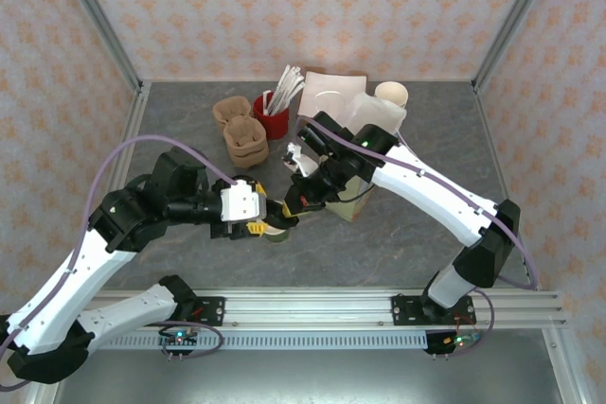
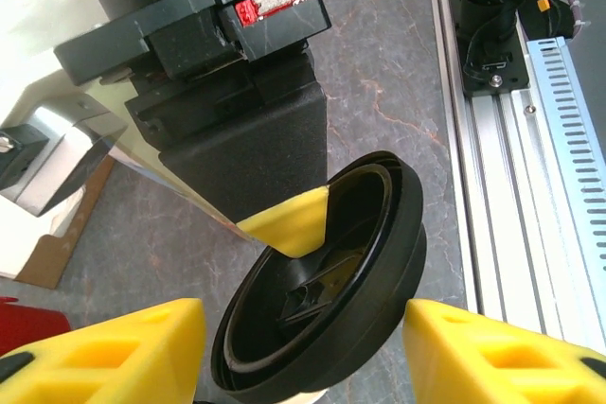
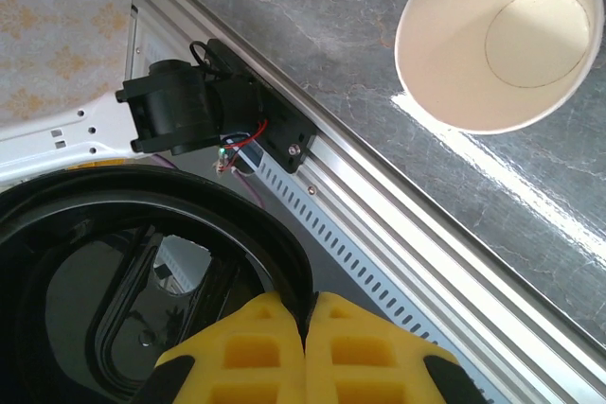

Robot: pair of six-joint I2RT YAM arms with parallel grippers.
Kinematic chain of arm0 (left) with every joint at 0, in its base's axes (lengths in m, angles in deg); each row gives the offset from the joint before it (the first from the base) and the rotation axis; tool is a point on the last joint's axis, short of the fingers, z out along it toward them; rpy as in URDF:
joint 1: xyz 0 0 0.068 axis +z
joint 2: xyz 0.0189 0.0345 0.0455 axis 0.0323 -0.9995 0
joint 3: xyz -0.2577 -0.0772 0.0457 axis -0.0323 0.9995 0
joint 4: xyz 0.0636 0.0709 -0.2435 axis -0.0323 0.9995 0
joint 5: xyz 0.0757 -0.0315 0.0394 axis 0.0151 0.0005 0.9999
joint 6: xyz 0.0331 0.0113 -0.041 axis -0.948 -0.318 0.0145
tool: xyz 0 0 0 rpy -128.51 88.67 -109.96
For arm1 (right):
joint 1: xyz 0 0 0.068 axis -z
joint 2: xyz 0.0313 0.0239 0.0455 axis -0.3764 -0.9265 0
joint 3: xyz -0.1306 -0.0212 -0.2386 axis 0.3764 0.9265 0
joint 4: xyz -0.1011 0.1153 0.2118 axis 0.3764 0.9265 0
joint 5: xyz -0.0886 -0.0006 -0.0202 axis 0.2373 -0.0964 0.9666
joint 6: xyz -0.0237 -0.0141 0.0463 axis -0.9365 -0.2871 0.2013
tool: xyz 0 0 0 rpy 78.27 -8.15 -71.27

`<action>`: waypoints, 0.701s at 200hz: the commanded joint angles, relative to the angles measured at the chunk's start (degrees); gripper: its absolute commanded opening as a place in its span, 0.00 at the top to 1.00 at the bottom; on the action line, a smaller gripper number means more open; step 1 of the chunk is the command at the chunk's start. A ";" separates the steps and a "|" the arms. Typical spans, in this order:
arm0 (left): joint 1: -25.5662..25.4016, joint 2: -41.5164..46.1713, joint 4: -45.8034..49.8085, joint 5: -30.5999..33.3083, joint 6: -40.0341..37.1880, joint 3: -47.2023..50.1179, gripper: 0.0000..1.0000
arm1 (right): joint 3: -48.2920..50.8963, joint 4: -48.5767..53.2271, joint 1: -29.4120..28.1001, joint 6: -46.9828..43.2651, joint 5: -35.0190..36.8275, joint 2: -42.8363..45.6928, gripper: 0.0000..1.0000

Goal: Pack the takeout coffee

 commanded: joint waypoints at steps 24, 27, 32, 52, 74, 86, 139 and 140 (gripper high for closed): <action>-0.36 -0.52 -0.09 -3.05 -1.89 -0.19 0.56 | 0.54 -1.04 0.32 -0.67 -1.33 0.85 1.00; -0.36 -0.65 0.17 -3.20 -1.96 -0.33 0.56 | 0.54 -1.04 0.32 -0.73 -1.33 0.87 1.00; -0.36 -0.74 0.35 -3.32 -2.06 -0.53 0.56 | 0.63 -1.00 0.32 -0.73 -1.25 0.90 1.00; -0.36 -0.63 0.94 -3.79 -1.90 -1.13 0.48 | 1.13 -0.86 0.32 -0.94 -1.16 0.91 1.00; -0.36 -0.35 1.11 -4.75 -1.61 -1.52 0.37 | 1.42 -0.61 0.32 -1.24 -1.17 0.65 1.00; -0.43 -0.48 1.56 -5.05 -1.88 -1.94 0.36 | 1.41 -0.31 0.32 -1.47 -1.19 0.48 1.00; -0.36 -2.30 3.25 -4.73 -3.21 -2.36 0.44 | 1.03 0.28 0.32 -2.23 -1.42 -0.03 1.00; -0.36 -2.38 3.26 -4.73 -3.24 -2.34 0.45 | 1.00 0.32 0.32 -2.23 -1.42 -0.07 1.00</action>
